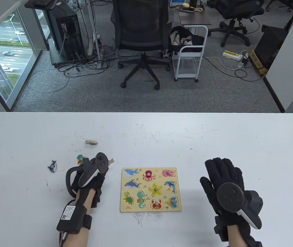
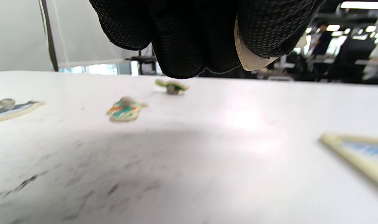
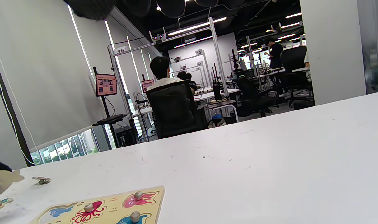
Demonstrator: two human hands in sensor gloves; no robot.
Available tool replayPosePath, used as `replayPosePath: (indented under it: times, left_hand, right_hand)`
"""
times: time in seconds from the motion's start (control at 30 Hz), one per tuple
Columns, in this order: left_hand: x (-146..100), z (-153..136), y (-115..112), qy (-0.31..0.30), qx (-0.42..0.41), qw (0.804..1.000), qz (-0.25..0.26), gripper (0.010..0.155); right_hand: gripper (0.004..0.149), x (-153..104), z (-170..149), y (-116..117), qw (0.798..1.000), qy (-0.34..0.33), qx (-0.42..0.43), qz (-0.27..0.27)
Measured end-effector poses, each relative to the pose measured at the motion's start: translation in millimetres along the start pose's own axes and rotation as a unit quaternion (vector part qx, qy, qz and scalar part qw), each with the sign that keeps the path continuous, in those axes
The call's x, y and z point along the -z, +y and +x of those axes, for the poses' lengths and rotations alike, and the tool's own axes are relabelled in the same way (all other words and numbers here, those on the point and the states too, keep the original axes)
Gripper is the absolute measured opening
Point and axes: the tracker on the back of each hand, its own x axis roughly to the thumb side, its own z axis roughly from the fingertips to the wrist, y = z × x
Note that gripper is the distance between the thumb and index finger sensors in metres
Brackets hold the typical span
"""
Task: Fit puzzle pieces into frame
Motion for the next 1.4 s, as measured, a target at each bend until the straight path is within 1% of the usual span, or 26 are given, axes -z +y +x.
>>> replayPosePath:
  times: [0.1, 0.2, 0.27, 0.33, 0.4, 0.47, 0.53, 0.6, 0.67, 0.73, 0.77, 0.87, 0.97, 1.03, 1.1, 1.17, 1.23, 1.3, 1.37, 1.4]
  left_hand:
    - [-18.2, 8.2, 21.3, -0.029, -0.06, 0.997, 0.033, 0.056]
    - [-39.1, 20.8, 38.3, -0.069, -0.142, 0.986, 0.052, 0.055]
    - [-54.5, 30.5, 47.6, -0.094, -0.162, 0.98, 0.075, 0.055]
    - [-70.5, 40.1, 54.5, -0.115, -0.18, 0.972, 0.093, 0.055]
    - [-87.4, 49.1, 58.0, -0.137, -0.209, 0.962, 0.108, 0.055]
    - [-104.7, 59.1, 57.8, -0.163, -0.221, 0.954, 0.121, 0.055]
    - [-118.8, 71.9, 57.0, -0.18, -0.209, 0.951, 0.139, 0.054]
    - [-129.3, 83.8, 60.8, -0.199, -0.158, 0.956, 0.146, 0.054]
    - [-140.9, 94.9, 61.5, -0.214, -0.141, 0.951, 0.173, 0.054]
    - [-150.7, 106.6, 61.1, -0.235, -0.098, 0.949, 0.185, 0.054]
    - [-154.8, 111.3, 61.1, -0.238, -0.077, 0.948, 0.199, 0.054]
    - [-168.0, 125.0, 60.7, -0.237, -0.01, 0.938, 0.254, 0.054]
    - [-178.7, 137.5, 55.6, -0.236, 0.028, 0.928, 0.286, 0.054]
    - [-182.1, 140.7, 53.2, -0.232, 0.056, 0.92, 0.31, 0.054]
    - [-182.5, 142.2, 50.0, -0.24, 0.053, 0.919, 0.308, 0.054]
    - [-180.6, 140.3, 51.9, -0.245, 0.046, 0.921, 0.299, 0.055]
    - [-176.9, 135.1, 56.9, -0.253, 0.013, 0.93, 0.267, 0.057]
    - [-171.5, 128.3, 63.0, -0.273, -0.037, 0.937, 0.214, 0.062]
    - [-167.0, 121.2, 68.2, -0.291, -0.078, 0.938, 0.172, 0.064]
    - [-165.6, 117.9, 70.2, -0.293, -0.101, 0.937, 0.163, 0.064]
  right_hand:
    - [0.064, 0.5, 1.4, 1.2, 1.0, -0.005, 0.01, 0.001]
    - [0.064, 1.0, 5.5, 4.2, 0.999, -0.02, 0.034, 0.011]
    - [0.064, 1.1, 9.3, 6.7, 0.998, -0.028, 0.055, 0.02]
    - [0.064, 2.0, 13.6, 10.0, 0.995, -0.043, 0.083, 0.031]
    - [0.063, 2.9, 19.1, 15.0, 0.989, -0.061, 0.122, 0.053]
    - [0.062, 4.2, 26.1, 22.5, 0.979, -0.081, 0.169, 0.083]
    - [0.062, 5.5, 34.0, 31.9, 0.965, -0.095, 0.214, 0.117]
    - [0.063, 6.6, 41.0, 41.7, 0.95, -0.107, 0.251, 0.149]
    - [0.064, 7.1, 45.8, 49.7, 0.938, -0.111, 0.278, 0.175]
    - [0.065, 8.4, 49.1, 58.0, 0.925, -0.107, 0.303, 0.2]
    - [0.066, 9.5, 49.6, 61.9, 0.919, -0.105, 0.314, 0.216]
    - [0.068, 11.0, 49.8, 72.9, 0.887, -0.094, 0.365, 0.265]
    - [0.069, 11.8, 49.9, 83.1, 0.851, -0.082, 0.426, 0.295]
    - [0.067, 12.0, 47.9, 87.1, 0.84, -0.064, 0.454, 0.29]
    - [0.064, 12.1, 46.4, 89.0, 0.83, -0.052, 0.471, 0.294]
    - [0.064, 13.5, 45.8, 90.5, 0.818, -0.06, 0.486, 0.303]
    - [0.063, 15.0, 44.7, 91.6, 0.804, -0.068, 0.501, 0.313]
    - [0.062, 16.4, 43.7, 91.6, 0.793, -0.079, 0.517, 0.313]
    - [0.061, 16.8, 42.5, 90.0, 0.793, -0.083, 0.517, 0.311]
    - [0.058, 17.0, 42.1, 89.1, 0.796, -0.083, 0.516, 0.307]
